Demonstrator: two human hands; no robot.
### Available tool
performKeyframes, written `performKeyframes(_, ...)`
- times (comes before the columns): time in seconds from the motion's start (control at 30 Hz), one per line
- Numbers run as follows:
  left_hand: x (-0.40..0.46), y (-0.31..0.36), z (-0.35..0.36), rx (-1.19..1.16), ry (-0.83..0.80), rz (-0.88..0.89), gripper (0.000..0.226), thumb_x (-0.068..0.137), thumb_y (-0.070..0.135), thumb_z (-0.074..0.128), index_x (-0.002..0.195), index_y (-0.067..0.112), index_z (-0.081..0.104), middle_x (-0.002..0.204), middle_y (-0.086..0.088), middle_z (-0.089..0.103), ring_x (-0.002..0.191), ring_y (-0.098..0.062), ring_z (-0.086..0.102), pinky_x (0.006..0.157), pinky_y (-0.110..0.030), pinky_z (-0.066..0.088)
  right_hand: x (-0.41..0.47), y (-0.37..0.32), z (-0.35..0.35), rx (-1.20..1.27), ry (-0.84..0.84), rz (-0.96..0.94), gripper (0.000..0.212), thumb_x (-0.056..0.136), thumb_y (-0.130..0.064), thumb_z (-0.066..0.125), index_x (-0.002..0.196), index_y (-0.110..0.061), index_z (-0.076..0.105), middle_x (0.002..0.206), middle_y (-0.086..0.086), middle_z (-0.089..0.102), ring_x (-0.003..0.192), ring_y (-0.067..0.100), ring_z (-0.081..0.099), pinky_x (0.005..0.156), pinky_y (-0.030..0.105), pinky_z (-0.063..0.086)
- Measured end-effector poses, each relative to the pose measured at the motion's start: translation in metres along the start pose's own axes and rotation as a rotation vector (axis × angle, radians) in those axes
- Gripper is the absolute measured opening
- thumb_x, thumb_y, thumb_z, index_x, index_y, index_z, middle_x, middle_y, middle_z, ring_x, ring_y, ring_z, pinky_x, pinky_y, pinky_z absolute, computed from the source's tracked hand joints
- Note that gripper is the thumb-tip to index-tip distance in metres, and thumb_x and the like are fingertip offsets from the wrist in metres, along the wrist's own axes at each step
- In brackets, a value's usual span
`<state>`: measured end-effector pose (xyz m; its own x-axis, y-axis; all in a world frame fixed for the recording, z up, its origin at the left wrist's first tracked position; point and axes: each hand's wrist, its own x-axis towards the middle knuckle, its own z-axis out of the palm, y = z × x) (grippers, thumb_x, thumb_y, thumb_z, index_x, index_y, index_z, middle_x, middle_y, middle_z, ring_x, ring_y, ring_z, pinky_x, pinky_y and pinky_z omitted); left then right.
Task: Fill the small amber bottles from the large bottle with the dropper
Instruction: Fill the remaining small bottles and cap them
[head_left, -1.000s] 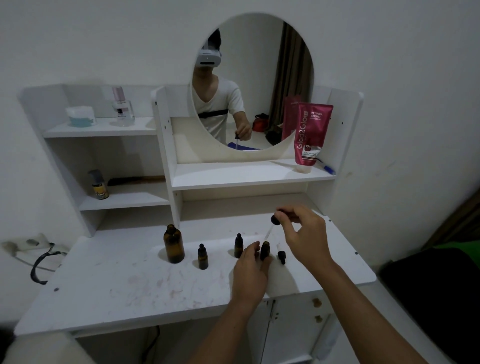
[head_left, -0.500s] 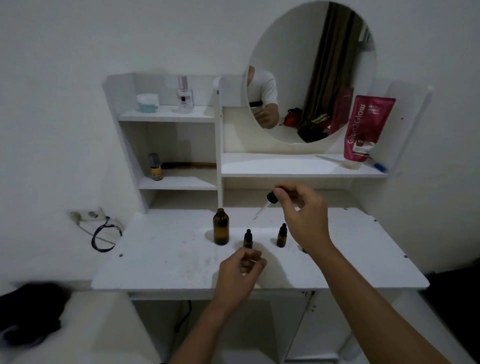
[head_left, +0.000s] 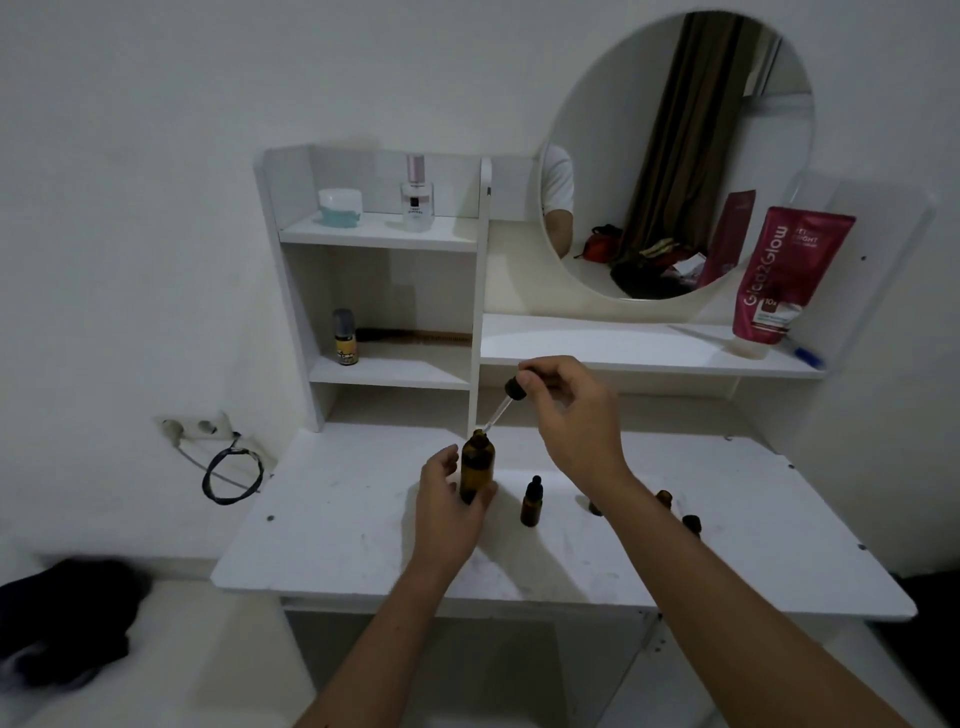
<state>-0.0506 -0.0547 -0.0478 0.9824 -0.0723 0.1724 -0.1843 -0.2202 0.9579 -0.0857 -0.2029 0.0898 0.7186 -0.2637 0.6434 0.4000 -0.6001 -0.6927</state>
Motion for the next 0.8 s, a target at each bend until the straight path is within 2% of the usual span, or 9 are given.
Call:
performKeyframes(0.1,0.008,-0.008,0.007,0.017,-0.014,0.004,0.056,0.089,0.022,0.079,0.138,0.023,0.052,0.136,0.007,0.059,0.124,-0.012,0.058,0.108,-0.035,0.051,0.0,0.005,0.007,-0.018,-0.029,-0.018,0.01,0.097,-0.014,0.069,0.106,-0.012,0.074,0.097,-0.004,0.075,0.092,0.004,0.07,0.084,0.014,0.055)
performKeyframes(0.2,0.013,-0.014,0.01,0.045,0.01,0.004,0.048,0.091,0.027,0.076,0.133,0.025,0.055,0.127,0.008,0.064,0.116,-0.011,0.061,0.103,-0.035,0.053,0.003,0.008,0.014,-0.033,-0.057,-0.04,0.009,0.097,-0.013,0.07,0.105,-0.012,0.073,0.096,-0.003,0.075,0.089,0.003,0.07,0.083,0.012,0.053)
performKeyframes(0.33,0.011,-0.014,0.008,0.051,0.008,0.031,0.044,0.092,0.028,0.075,0.132,0.025,0.056,0.12,0.012,0.065,0.111,-0.008,0.062,0.094,-0.022,0.049,0.009,0.017,0.027,-0.081,-0.147,-0.024,0.013,0.097,-0.017,0.07,0.109,-0.014,0.074,0.096,-0.008,0.073,0.089,-0.005,0.067,0.081,0.005,0.05)
performKeyframes(0.43,0.009,-0.014,0.007,0.058,0.007,0.041,0.042,0.092,0.027,0.074,0.13,0.027,0.056,0.118,0.014,0.064,0.108,-0.004,0.061,0.092,-0.017,0.046,0.006,0.026,0.037,-0.102,-0.239,0.047,0.016,0.096,-0.019,0.071,0.112,-0.017,0.074,0.093,-0.013,0.071,0.086,-0.01,0.066,0.08,0.003,0.049)
performKeyframes(0.53,0.008,-0.015,0.007,0.066,0.009,0.037,0.042,0.093,0.028,0.074,0.131,0.028,0.056,0.12,0.014,0.064,0.109,-0.005,0.06,0.098,-0.022,0.049,-0.002,0.033,0.043,-0.104,-0.28,0.076,0.016,0.096,-0.018,0.07,0.112,-0.018,0.074,0.093,-0.012,0.073,0.088,-0.003,0.069,0.081,0.007,0.052)
performKeyframes(0.67,0.009,-0.016,0.009,0.082,0.017,0.046,0.045,0.093,0.03,0.073,0.134,0.026,0.055,0.128,0.01,0.063,0.116,-0.009,0.06,0.103,-0.027,0.049,-0.009,0.037,0.041,-0.11,-0.297,0.093,0.017,0.097,-0.019,0.07,0.113,-0.017,0.073,0.096,-0.011,0.073,0.089,-0.005,0.068,0.082,0.005,0.051)
performKeyframes(0.8,0.005,-0.014,0.008,0.05,0.025,0.047,0.05,0.093,0.026,0.074,0.138,0.025,0.052,0.133,0.009,0.06,0.119,-0.01,0.059,0.094,-0.013,0.044,-0.011,0.035,0.033,-0.117,-0.266,0.093,0.019,0.097,-0.022,0.07,0.114,-0.016,0.073,0.097,-0.012,0.073,0.09,-0.006,0.067,0.082,0.004,0.049)
